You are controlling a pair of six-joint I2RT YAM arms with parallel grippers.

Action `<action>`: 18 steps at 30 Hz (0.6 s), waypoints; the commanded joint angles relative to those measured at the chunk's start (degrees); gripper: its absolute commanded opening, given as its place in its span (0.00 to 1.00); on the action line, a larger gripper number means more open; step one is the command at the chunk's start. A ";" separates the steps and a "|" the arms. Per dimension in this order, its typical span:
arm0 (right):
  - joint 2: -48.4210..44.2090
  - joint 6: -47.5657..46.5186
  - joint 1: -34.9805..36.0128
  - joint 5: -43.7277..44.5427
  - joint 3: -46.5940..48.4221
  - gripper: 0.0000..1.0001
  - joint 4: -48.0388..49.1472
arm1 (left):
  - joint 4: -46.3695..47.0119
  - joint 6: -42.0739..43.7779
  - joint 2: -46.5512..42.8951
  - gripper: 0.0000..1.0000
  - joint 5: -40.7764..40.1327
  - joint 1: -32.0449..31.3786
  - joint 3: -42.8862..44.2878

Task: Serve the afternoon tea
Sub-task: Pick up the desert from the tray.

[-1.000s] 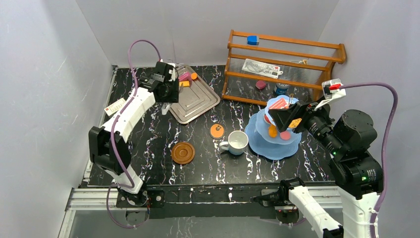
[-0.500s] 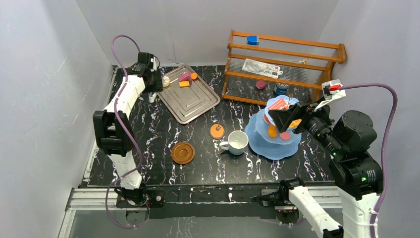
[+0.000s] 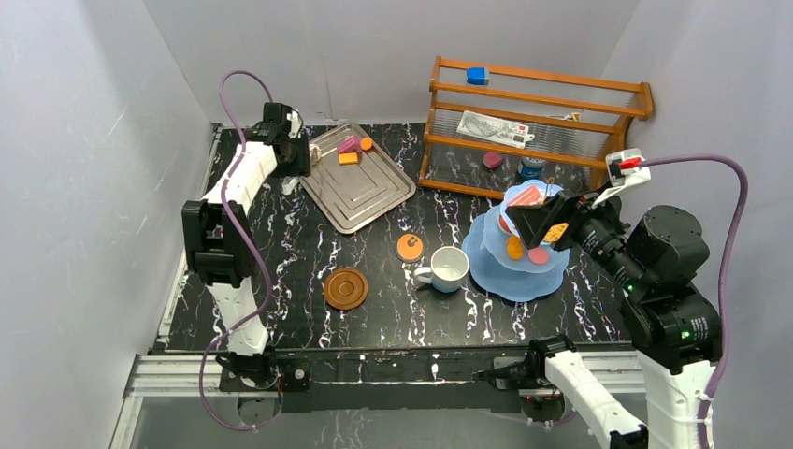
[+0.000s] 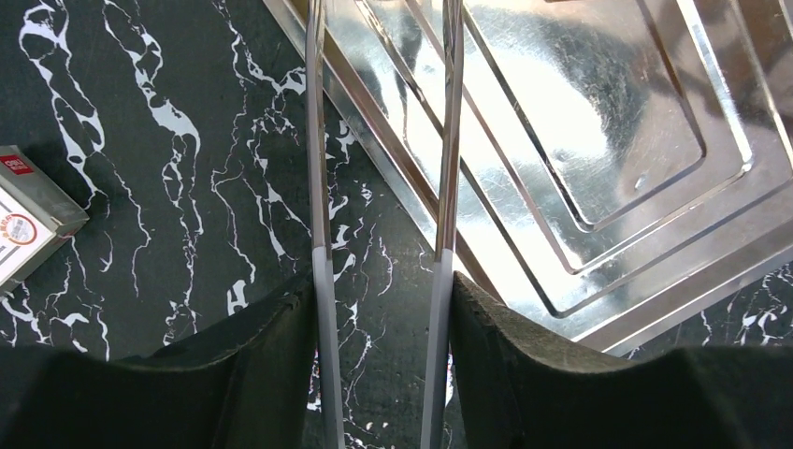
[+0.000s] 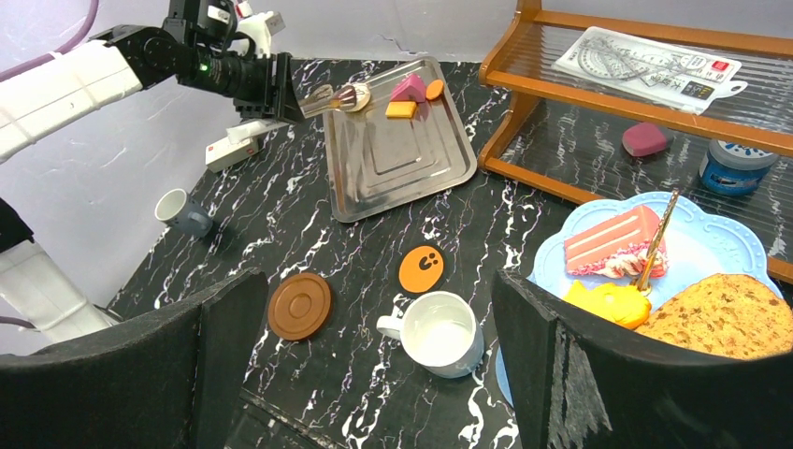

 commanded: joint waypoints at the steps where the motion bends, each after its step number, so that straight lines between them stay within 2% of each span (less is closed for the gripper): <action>1: 0.68 0.31 0.01 -0.40 1.51 0.99 4.19 | 1.06 1.53 0.12 0.48 0.30 -0.04 0.89; 18: 0.70 0.03 -0.02 0.35 1.77 0.99 4.01 | 1.61 1.64 4.74 0.49 -0.90 -0.04 3.72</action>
